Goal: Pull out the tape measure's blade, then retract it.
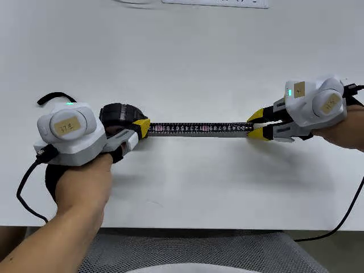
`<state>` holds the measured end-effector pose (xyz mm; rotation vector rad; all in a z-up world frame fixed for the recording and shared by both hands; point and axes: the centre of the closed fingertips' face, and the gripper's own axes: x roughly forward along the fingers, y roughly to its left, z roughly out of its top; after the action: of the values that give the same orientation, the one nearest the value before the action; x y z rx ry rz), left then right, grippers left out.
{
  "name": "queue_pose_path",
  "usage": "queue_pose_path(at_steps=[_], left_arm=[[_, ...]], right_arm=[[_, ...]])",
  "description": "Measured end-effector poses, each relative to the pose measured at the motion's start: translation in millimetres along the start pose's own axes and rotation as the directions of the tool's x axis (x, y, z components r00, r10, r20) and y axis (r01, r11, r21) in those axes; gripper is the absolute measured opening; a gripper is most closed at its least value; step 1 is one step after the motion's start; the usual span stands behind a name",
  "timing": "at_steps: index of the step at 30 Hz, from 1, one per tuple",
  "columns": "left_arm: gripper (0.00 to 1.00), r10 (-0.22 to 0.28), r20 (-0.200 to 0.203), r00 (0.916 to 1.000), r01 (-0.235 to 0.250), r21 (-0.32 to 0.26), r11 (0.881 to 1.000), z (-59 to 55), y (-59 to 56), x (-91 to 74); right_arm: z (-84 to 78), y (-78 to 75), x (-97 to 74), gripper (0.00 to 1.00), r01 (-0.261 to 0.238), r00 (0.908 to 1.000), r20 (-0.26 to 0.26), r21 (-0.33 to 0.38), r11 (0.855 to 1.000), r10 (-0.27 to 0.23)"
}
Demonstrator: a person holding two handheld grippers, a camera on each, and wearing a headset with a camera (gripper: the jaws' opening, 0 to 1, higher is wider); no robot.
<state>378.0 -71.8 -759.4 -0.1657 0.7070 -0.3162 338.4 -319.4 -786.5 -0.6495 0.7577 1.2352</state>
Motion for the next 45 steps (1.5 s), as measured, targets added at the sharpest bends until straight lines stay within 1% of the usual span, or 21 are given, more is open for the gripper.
queue_pose_path(at_steps=[10,17,22,28,37,45], left_arm=[[0.56,-0.009,0.004,0.9999,0.009,-0.017,1.0,0.2,0.1,-0.7],[0.56,-0.015,0.003,0.9999,0.015,-0.015,1.0,0.3,-0.4,-1.1],[0.56,-0.021,0.003,0.9998,0.021,-0.022,1.0,0.8,-0.3,-1.6],[0.56,-0.03,0.005,0.9995,0.03,-0.015,0.999,1.1,-0.4,-1.7],[0.56,-0.034,0.003,0.9994,0.034,-0.006,0.999,0.8,-0.3,-1.3],[0.56,-0.037,0.003,0.9993,0.037,-0.002,0.999,0.8,0.3,-1.0]], right_arm=[[12.4,0.3,7.3,0.1,-0.006,0.9998,0.019,-0.005,1.0,0.006],[20.5,1.9,12.9,0.1,-0.015,0.9994,0.03,-0.005,1.0,0.015],[30.3,3.4,18.4,0.1,-0.027,0.9985,0.048,0.003,1.0,0.027],[42.9,5.7,26.6,0.1,-0.039,0.9973,0.063,0.005,0.999,0.039],[51.6,8.5,34.5,0.1,-0.044,0.9961,0.077,0.018,0.999,0.042],[63.2,10.5,42.1,0.11,-0.054,0.9939,0.098,0.035,0.998,0.05]])
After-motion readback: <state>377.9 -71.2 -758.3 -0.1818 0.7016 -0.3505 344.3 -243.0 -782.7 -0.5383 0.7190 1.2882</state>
